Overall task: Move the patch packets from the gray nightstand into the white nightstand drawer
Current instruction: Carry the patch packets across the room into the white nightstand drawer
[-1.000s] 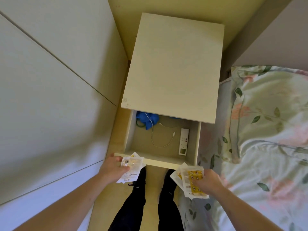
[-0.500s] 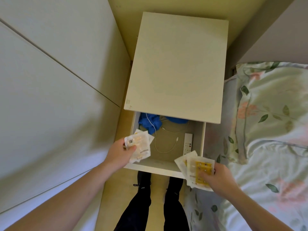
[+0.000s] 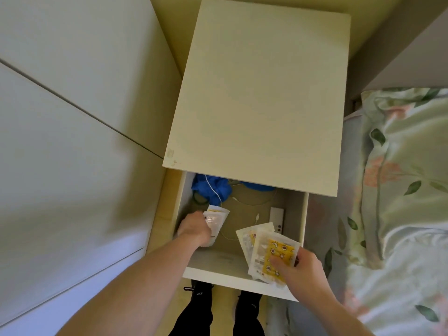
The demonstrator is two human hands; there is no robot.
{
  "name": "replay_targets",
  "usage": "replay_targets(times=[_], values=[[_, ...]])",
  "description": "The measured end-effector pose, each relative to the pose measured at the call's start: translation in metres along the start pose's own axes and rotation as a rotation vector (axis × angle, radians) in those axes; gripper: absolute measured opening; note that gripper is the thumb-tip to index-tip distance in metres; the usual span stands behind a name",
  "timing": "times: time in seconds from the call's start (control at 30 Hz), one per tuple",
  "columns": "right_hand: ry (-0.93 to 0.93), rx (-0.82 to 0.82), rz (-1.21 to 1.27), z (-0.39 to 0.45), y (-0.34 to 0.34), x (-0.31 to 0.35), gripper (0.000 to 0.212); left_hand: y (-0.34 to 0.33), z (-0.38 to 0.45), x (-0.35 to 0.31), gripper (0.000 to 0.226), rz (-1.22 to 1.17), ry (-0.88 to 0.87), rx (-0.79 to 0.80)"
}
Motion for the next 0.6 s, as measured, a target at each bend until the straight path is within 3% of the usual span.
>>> replay_targets(times=[0.2,0.37,0.47,0.53,0.6], values=[[-0.015,0.025,0.014,0.009,-0.009,-0.006,0.018,-0.008,0.021,0.003,0.041,0.090,0.040,-0.046],[-0.044,0.024,-0.029,0.012,-0.006,0.000,0.028,-0.015,0.018,-0.005,0.088,0.067,0.024,-0.108],[-0.063,0.013,-0.048,0.013,-0.002,0.005,0.038,-0.020,0.007,-0.026,0.095,0.281,-0.212,-0.173],[-0.066,-0.006,-0.057,0.015,0.000,0.006,0.042,-0.033,0.003,-0.043,0.089,0.440,-0.441,-0.071],[-0.076,-0.020,-0.063,0.016,0.001,0.007,0.044,-0.043,0.003,-0.046,0.088,0.549,-0.530,0.071]])
Point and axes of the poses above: each hand's wrist, its own z-axis towards the middle knuckle, its own y-axis out of the back of the hand, x = y × z, the point moved 7 cm from there along z, towards the middle knuckle, and after that the axes turned 9 degrees about -z, right-handed, at the moved point
